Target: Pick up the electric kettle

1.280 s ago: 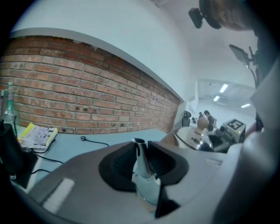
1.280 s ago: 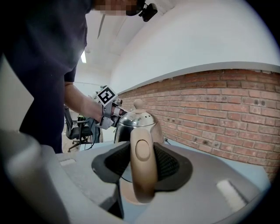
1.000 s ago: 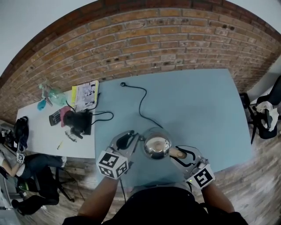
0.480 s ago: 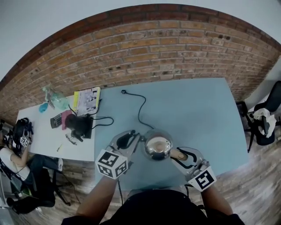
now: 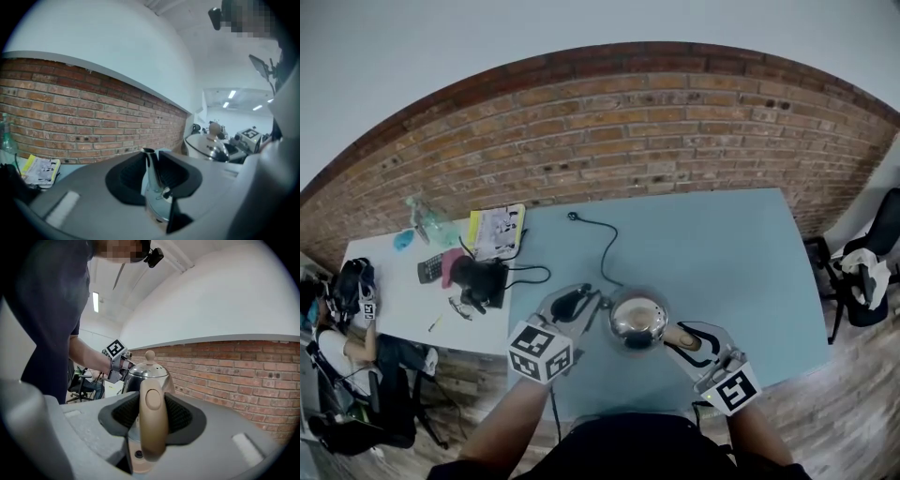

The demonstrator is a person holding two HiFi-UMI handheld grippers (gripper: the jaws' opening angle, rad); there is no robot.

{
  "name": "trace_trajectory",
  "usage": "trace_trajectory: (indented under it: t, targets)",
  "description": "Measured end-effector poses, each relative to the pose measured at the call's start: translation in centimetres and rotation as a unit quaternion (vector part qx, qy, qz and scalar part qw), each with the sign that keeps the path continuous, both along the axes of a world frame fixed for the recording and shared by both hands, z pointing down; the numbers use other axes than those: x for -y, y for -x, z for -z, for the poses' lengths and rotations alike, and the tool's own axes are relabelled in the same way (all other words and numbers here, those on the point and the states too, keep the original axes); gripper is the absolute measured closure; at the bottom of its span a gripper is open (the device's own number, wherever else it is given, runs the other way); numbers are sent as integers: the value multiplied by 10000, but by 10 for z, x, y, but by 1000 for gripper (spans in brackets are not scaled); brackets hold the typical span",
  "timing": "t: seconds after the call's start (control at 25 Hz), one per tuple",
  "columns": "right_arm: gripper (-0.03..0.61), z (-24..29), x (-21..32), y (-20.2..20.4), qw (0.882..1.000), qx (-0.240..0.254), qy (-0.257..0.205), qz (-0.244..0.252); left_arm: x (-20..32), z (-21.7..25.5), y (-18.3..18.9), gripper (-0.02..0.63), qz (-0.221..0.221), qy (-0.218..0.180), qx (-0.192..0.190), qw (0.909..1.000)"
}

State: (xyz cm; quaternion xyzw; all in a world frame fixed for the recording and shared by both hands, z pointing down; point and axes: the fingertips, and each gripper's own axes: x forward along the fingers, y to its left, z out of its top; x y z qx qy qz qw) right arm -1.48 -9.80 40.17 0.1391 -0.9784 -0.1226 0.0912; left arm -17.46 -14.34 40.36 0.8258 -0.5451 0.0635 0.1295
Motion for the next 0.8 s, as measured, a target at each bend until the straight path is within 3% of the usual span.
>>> trace_trajectory:
  t: [0.44, 0.8]
  targets:
    - [416, 35, 5, 6, 9993, 210, -315, -43, 9, 33, 4, 525, -94, -275, -81, 9995]
    - [416, 44, 5, 7, 9984, 542, -132, -62, 10, 39, 3, 528, -136, -203, -164, 9996]
